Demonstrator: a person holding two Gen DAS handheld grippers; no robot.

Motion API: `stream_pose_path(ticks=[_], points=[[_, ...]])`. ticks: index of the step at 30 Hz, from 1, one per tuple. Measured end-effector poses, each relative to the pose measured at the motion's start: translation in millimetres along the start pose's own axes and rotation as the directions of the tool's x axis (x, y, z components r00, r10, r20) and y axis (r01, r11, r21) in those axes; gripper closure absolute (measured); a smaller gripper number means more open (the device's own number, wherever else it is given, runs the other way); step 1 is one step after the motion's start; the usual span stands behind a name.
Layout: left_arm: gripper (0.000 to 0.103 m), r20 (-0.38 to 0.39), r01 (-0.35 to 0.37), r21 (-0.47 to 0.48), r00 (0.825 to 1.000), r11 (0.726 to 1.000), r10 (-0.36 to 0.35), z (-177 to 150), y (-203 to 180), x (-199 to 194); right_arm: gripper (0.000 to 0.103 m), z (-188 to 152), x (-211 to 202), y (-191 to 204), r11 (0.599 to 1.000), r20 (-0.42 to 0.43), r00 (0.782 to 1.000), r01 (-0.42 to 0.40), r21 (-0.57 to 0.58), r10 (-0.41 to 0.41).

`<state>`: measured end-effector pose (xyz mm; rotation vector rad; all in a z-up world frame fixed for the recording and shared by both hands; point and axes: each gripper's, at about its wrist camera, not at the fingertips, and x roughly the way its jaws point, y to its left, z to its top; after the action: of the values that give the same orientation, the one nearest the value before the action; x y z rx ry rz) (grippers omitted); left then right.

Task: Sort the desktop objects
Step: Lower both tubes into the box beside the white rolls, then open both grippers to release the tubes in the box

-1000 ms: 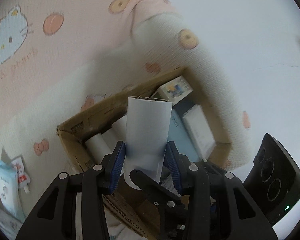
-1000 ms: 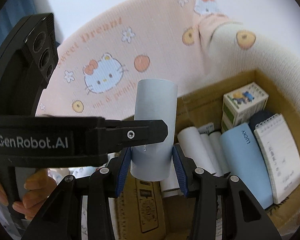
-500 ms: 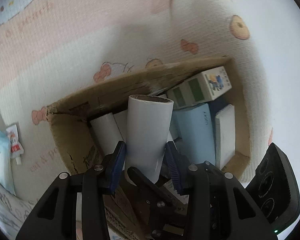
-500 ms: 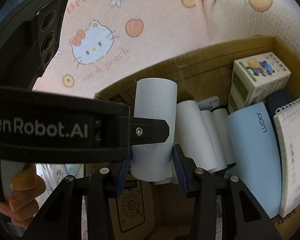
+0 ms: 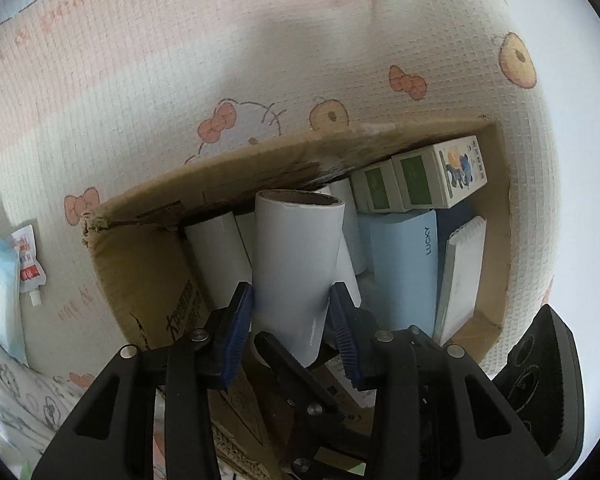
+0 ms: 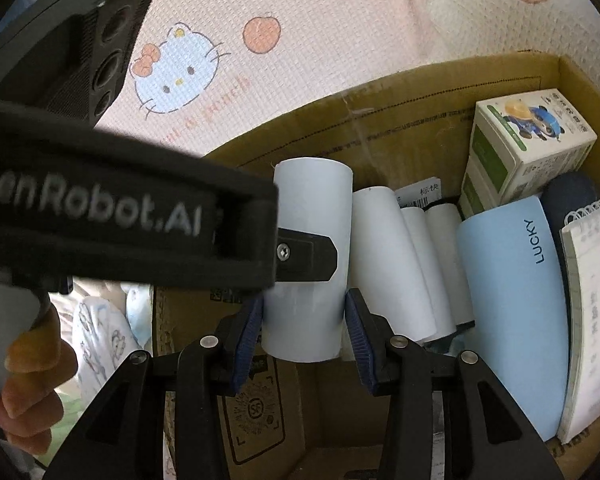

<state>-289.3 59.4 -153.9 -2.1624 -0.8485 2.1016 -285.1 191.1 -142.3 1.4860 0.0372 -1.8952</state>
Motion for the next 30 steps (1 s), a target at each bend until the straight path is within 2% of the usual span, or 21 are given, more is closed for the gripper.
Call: stream_pose_path(ticks=[9, 10, 13, 15, 19, 25, 26, 30], points=[[0.062, -0.054, -0.047, 0.026, 0.997, 0.999, 0.049, 2, -6, 5, 0.063, -7, 7, -1, 0.997, -0.025, 0.999, -0.027, 0.070, 0.029], [0.068, -0.069, -0.040, 0.017, 0.997, 0.999, 0.041, 2, -5, 5, 0.063, -8, 8, -1, 0.997, -0.029, 0.999, -0.023, 0.079, 0.026], [0.069, -0.108, -0.004, -0.005, 0.994, 1.000, 0.003, 0, 1, 6, 0.063, -11, 15, -1, 0.996, -0.051, 0.999, 0.005, 0.088, -0.001], [0.073, -0.085, -0.021, 0.014, 0.996, 1.000, 0.022, 0, 3, 3, 0.064, -14, 20, -1, 0.995, -0.061, 0.998, -0.001, 0.099, 0.007], [0.094, -0.087, -0.015, 0.013, 0.996, 1.000, 0.016, 1, 8, 4, 0.064, -17, 27, 8, 0.998, -0.078, 0.997, 0.033, 0.062, -0.029], [0.097, -0.080, 0.003, 0.033, 0.997, 0.999, 0.000, 1, 11, 3, 0.064, -22, 37, 18, 0.998, -0.104, 0.993, 0.051, 0.033, -0.047], [0.100, -0.079, 0.004, 0.041, 0.997, 0.999, -0.001, 1, 11, 3, 0.063, -22, 38, 19, 0.998, -0.105, 0.993, 0.054, 0.032, -0.051], [0.101, -0.054, -0.017, 0.093, 0.998, 0.996, 0.022, -3, 7, -1, 0.063, -27, 42, 25, 0.998, -0.116, 0.992, 0.056, 0.030, -0.053]])
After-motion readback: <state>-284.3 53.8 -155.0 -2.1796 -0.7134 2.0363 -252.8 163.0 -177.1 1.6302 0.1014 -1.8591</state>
